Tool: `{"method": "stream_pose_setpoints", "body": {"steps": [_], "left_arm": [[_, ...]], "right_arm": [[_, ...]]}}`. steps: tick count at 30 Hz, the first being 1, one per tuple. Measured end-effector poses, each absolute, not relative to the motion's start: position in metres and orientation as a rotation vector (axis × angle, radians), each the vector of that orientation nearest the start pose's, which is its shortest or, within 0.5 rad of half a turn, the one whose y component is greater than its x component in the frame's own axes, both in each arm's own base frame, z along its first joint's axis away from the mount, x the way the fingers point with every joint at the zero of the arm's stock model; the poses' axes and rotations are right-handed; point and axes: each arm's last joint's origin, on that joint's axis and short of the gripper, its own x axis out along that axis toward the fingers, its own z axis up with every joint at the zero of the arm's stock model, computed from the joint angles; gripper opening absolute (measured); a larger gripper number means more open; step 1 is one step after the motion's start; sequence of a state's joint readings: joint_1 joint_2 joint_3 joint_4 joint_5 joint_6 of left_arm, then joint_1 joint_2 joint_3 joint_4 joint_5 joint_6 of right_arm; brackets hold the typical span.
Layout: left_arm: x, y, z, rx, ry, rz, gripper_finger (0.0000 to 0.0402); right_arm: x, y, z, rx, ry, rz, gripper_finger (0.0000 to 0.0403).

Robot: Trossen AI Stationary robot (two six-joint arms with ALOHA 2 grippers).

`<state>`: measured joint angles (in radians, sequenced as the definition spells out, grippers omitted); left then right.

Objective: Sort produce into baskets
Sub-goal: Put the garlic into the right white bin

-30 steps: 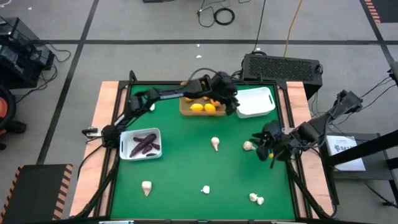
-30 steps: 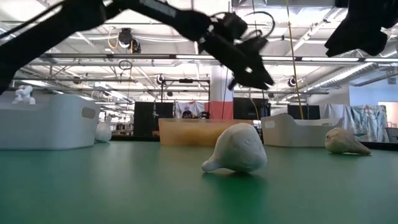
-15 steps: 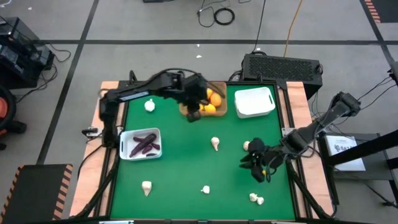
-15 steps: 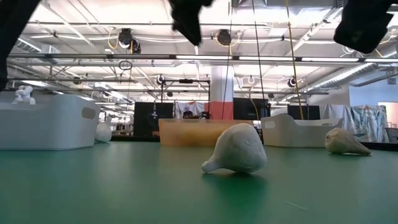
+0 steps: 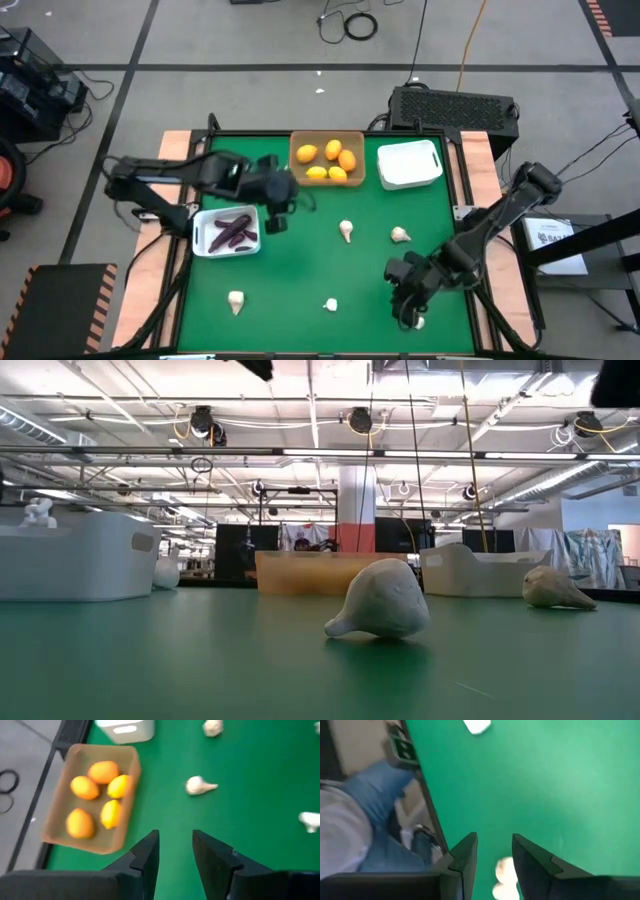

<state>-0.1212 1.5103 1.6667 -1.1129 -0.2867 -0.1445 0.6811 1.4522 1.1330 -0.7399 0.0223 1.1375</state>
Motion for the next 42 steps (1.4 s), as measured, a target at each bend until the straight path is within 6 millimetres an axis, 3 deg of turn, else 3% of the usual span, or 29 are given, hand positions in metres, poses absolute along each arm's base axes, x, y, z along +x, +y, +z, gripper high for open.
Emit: {"method": "stream_pose_setpoints", "body": {"steps": [7,14,22,27,42], "left_arm": [[0.270,-0.078,0.337,0.033,0.791,0.129,0.0125],[0.265,-0.114,0.295,0.053,0.653,0.034,0.0125],[0.266,-0.113,0.290,0.060,0.644,0.037,0.0125],[0.267,-0.110,0.290,0.064,0.646,0.045,0.0125],[0.267,-0.109,0.290,0.064,0.646,0.049,0.0125]], "right_arm": [[0.228,0.210,0.260,0.583,1.323,-0.055,0.0115],[0.223,0.224,0.234,0.602,1.447,-0.196,0.0152],[0.232,0.228,0.203,0.557,1.545,-0.292,0.0246],[0.236,0.231,0.190,0.547,1.574,-0.324,0.0280],[0.235,0.239,0.166,0.537,1.632,-0.407,0.0259]]}}
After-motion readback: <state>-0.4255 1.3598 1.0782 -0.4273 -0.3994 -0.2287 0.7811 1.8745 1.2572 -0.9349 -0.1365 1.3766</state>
